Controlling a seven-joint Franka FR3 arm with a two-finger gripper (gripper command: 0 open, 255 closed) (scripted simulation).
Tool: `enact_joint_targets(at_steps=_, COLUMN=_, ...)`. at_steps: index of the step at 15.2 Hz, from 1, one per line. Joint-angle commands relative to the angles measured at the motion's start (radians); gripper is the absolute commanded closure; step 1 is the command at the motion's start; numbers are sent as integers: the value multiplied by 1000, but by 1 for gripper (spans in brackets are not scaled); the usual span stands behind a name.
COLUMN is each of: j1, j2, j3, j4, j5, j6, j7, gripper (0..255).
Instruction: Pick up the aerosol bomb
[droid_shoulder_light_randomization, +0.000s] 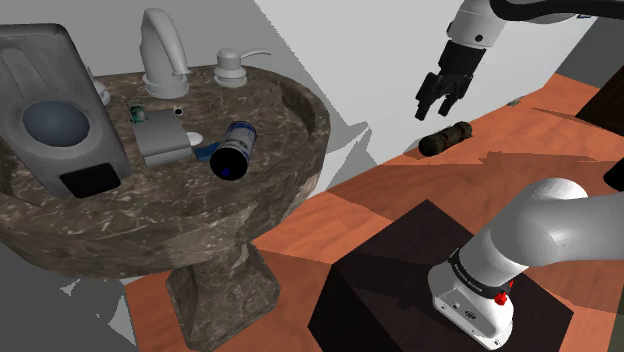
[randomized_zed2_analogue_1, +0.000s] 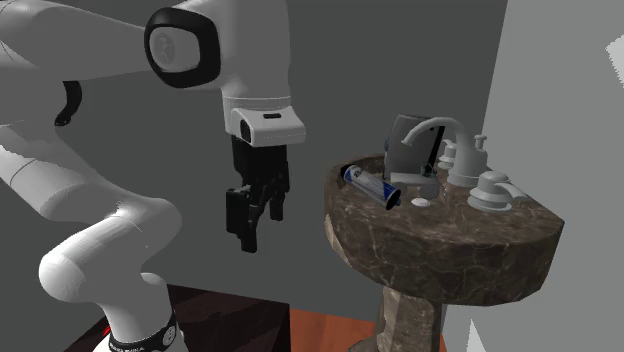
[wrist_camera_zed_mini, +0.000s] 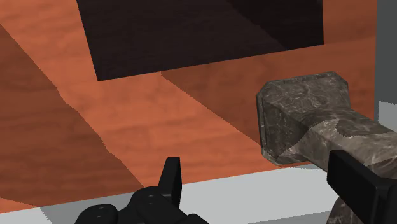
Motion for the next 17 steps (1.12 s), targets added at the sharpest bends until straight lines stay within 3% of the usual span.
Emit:
enact_joint_targets(at_steps=1, j1=0, j2=0, j3=0, j4=0, j5=0, j6=0, j7=0, gripper=0)
enact_joint_targets(at_steps=10, j1=59, j2=193, j3=211, j4=155, j5=123, j6=-23, j7=270, gripper=0)
enact_joint_targets(at_steps=17, j1=83, j2=410, j3=355, j4=346, j5=166, j6=-39, j7=481, gripper=0)
